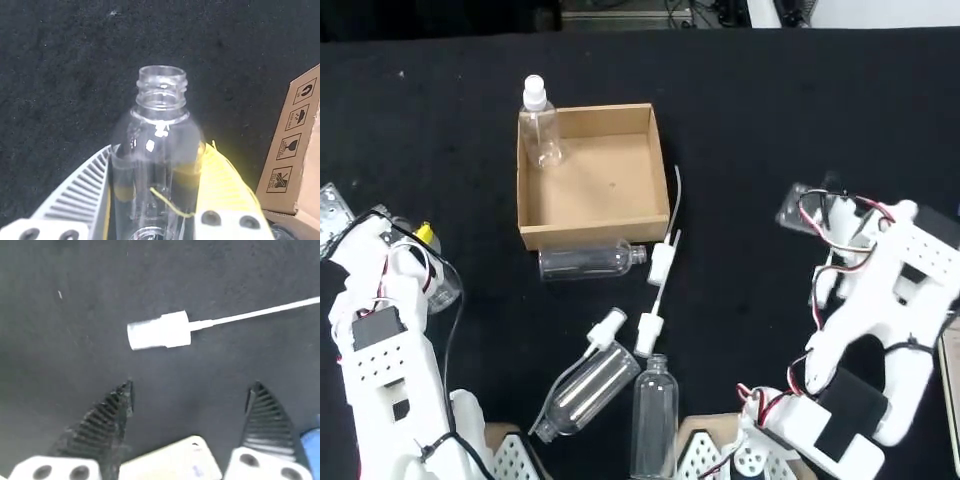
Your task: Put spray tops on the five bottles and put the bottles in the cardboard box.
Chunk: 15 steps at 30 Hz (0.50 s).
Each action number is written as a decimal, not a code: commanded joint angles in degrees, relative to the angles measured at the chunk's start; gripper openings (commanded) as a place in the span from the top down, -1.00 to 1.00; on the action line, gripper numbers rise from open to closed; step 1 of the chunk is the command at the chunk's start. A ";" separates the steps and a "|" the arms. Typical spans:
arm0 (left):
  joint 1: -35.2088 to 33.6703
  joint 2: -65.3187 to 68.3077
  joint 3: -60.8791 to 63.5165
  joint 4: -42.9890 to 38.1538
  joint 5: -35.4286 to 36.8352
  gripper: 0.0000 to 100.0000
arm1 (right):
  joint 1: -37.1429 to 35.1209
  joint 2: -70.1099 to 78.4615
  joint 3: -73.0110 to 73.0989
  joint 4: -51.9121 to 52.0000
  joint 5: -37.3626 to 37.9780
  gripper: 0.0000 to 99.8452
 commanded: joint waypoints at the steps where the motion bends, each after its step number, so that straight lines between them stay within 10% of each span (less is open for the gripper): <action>1: -0.13 -1.32 -0.84 -1.23 0.26 0.94 | 1.76 0.22 -2.68 -2.02 9.41 0.35; 15: -0.40 -1.32 -0.84 -1.23 0.26 0.94 | -2.46 11.65 -3.03 -10.99 13.54 0.35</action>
